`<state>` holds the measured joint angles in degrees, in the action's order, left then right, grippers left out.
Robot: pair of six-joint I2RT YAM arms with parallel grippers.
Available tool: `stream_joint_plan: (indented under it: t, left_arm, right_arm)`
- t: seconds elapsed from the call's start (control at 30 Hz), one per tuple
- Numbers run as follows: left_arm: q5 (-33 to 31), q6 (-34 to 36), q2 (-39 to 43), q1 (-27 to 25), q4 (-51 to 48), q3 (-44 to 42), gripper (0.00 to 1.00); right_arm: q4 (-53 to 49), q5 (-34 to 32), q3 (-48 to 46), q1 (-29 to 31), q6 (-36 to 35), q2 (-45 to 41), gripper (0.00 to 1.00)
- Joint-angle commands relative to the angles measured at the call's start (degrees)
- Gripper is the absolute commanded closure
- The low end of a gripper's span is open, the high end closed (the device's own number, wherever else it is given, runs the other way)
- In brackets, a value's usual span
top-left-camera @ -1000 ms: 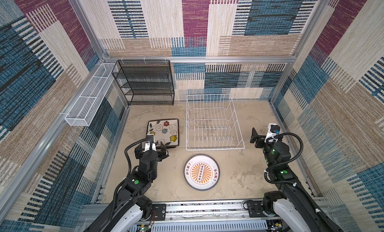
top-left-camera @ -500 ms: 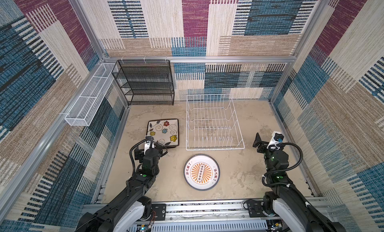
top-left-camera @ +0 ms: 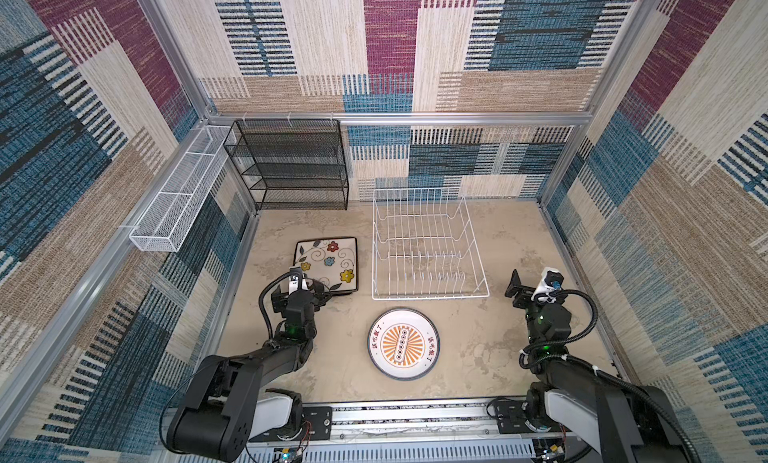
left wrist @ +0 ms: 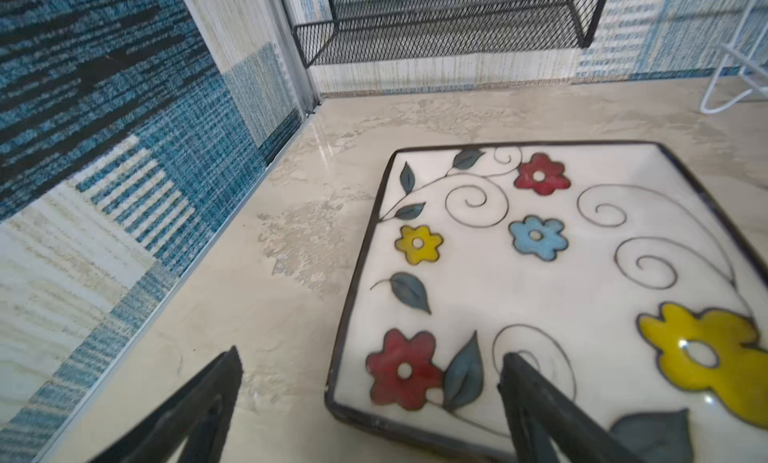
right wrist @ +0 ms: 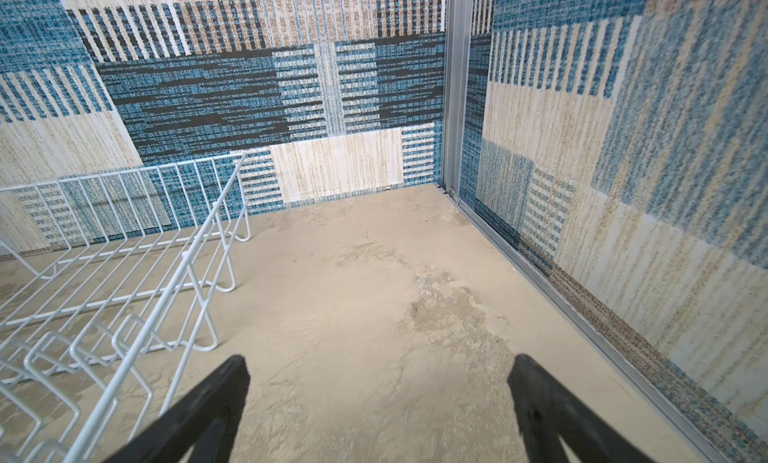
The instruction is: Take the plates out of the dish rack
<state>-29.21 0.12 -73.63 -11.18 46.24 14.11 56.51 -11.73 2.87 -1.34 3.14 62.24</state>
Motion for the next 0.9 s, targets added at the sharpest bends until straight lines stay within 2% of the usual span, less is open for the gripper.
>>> stream_joint_plan:
  t: [0.0,0.2,0.33,0.43,0.53,0.57,0.6,0.67,0.77,0.87]
  left_arm:
    - [2.85,3.24,-2.17,1.08,9.26,0.01,0.01]
    - [3.86,0.24,-10.22,5.27,19.02,-0.7,0.01]
    - [8.03,-0.04,-9.58,6.3,14.8,0.56,0.01]
    - [12.31,-0.23,-10.16,7.76,13.74,1.15,0.01]
    - [13.48,-1.24,-13.13,8.91,16.17,0.81,0.01]
    - [13.63,-1.09,-14.83,9.35,19.75,0.61,0.01]
    - [14.45,-1.42,-14.45,9.66,18.57,0.86,0.01]
    - [15.16,-2.69,-12.22,10.33,12.63,1.86,0.01]
    - [16.21,-2.74,-13.97,11.15,12.73,3.54,0.01]
    - [17.92,-3.14,-14.17,11.97,4.85,7.92,0.01]
  right_arm:
    - [8.68,0.75,-0.41,-0.24,0.8,3.0,0.0]
    - [13.41,2.05,2.04,-0.75,-0.61,9.4,0.0]
    - [11.98,5.99,4.73,-1.19,-0.25,12.46,0.0]
    - [17.53,9.43,4.15,-1.2,-0.59,16.44,0.0]
    - [21.13,12.11,5.16,-1.2,-1.3,21.84,0.0]
    - [21.8,12.64,5.67,-1.2,-1.47,23.95,0.0]
    - [22.98,12.85,5.9,-1.21,-1.54,25.48,0.0]
    - [18.31,13.37,7.94,-1.2,-1.67,25.0,0.0]
    - [18.55,13.94,8.08,-1.2,-1.96,25.46,0.0]
    - [18.89,13.84,8.16,-1.2,-2.07,25.7,0.0]
